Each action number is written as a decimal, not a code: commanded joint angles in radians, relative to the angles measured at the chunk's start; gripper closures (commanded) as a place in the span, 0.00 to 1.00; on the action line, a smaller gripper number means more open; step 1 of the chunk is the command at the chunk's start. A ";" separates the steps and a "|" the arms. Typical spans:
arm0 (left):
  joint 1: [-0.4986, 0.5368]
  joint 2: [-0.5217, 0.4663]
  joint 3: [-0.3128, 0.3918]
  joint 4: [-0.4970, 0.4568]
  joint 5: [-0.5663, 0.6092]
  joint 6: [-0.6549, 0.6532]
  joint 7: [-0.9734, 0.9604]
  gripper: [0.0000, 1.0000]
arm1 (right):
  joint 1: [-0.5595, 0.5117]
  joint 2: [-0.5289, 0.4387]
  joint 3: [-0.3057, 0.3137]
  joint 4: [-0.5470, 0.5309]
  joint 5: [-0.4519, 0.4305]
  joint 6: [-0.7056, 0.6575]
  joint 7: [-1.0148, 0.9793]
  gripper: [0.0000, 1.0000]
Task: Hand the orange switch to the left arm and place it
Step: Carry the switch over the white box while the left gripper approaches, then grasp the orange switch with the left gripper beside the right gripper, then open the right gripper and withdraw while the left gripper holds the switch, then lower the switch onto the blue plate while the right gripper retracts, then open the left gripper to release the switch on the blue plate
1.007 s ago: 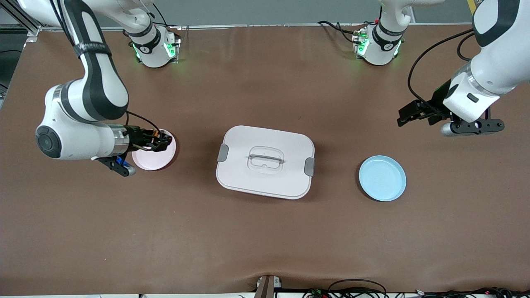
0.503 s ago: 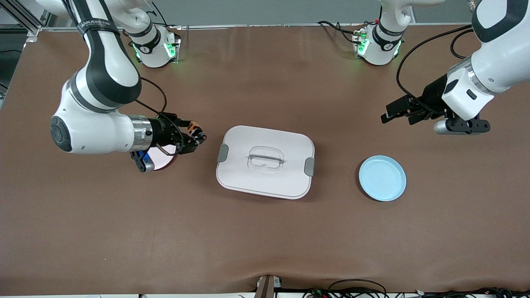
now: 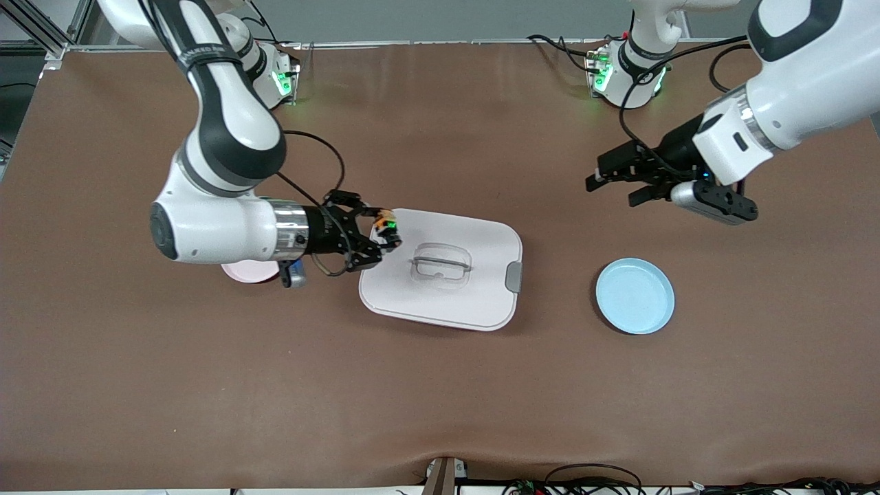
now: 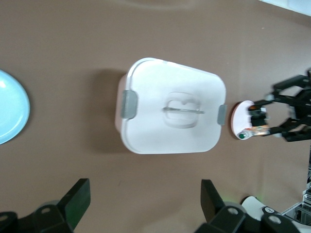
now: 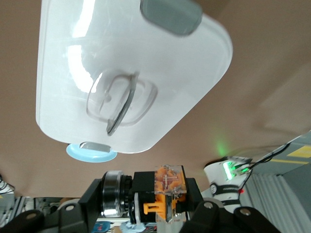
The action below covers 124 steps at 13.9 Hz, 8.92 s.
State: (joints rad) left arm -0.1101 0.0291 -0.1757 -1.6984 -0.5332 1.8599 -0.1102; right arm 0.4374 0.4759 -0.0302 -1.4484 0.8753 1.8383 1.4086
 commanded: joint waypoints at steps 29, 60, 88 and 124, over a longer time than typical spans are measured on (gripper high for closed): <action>-0.068 0.189 -0.090 0.083 -0.151 0.202 -0.115 0.18 | 0.248 0.197 0.016 0.378 0.179 0.407 0.475 1.00; 0.151 0.270 -0.079 0.003 0.498 0.090 0.634 1.00 | -0.073 0.116 -0.005 0.388 -0.119 -0.325 -0.083 0.00; 0.282 0.463 -0.079 -0.371 0.681 0.814 1.736 1.00 | -0.480 -0.028 -0.002 0.388 -0.934 -0.806 -1.475 0.00; 0.285 0.129 -0.162 -0.110 0.690 0.156 0.600 0.00 | -0.505 -0.425 0.007 0.008 -0.835 -0.401 -1.479 0.00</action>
State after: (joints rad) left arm 0.1699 0.1870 -0.3166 -1.8230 0.1545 2.0645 0.5631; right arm -0.0703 0.0791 -0.0234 -1.4160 0.0407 1.4381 -0.0690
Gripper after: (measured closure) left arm 0.000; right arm 0.000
